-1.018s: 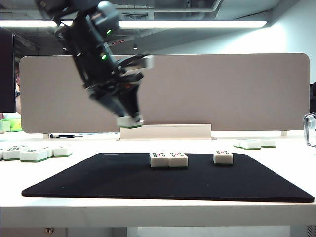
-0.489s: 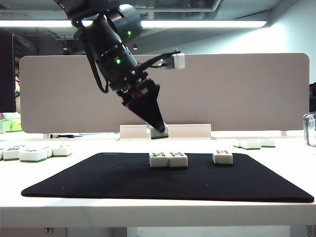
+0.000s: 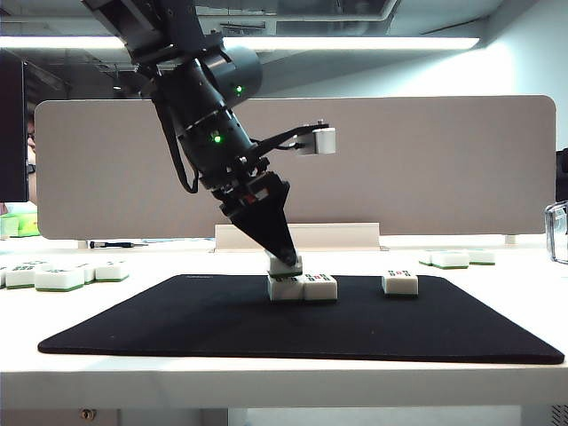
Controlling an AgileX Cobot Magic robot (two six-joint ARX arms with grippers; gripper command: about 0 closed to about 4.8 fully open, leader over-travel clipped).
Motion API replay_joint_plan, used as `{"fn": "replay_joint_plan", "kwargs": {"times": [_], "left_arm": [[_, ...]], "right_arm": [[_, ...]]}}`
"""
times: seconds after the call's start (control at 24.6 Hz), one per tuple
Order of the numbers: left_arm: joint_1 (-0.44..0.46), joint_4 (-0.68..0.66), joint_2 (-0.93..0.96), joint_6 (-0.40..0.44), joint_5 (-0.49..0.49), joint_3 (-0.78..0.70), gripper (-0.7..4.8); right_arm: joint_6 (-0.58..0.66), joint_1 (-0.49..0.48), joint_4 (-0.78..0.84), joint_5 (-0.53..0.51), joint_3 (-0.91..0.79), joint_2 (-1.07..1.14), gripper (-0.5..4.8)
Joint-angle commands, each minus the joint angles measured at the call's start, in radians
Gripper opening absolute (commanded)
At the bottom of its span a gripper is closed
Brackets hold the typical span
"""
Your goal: Arrange four mahjong tiles into a neat stack, creating two layers of paired tiles.
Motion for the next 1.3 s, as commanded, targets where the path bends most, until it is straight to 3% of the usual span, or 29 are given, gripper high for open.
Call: {"fn": "replay_joint_plan", "kwargs": {"times": [0.04, 0.57, 0.73, 1.3], "left_arm": [[-0.001, 0.033, 0.008, 0.004, 0.008, 0.004, 2.04], [-0.001, 0.022, 0.016, -0.004, -0.018, 0.004, 2.16], [-0.001, 0.019, 0.016, -0.017, -0.018, 0.004, 3.01], [-0.003, 0.019, 0.016, -0.031, 0.015, 0.004, 3.01]], "right_arm": [[0.000, 0.000, 0.008, 0.001, 0.004, -0.012, -0.01], [0.000, 0.000, 0.008, 0.001, 0.004, -0.012, -0.01], [0.000, 0.000, 0.008, 0.001, 0.004, -0.012, -0.01], [-0.005, 0.000, 0.008, 0.001, 0.003, -0.012, -0.01]]}}
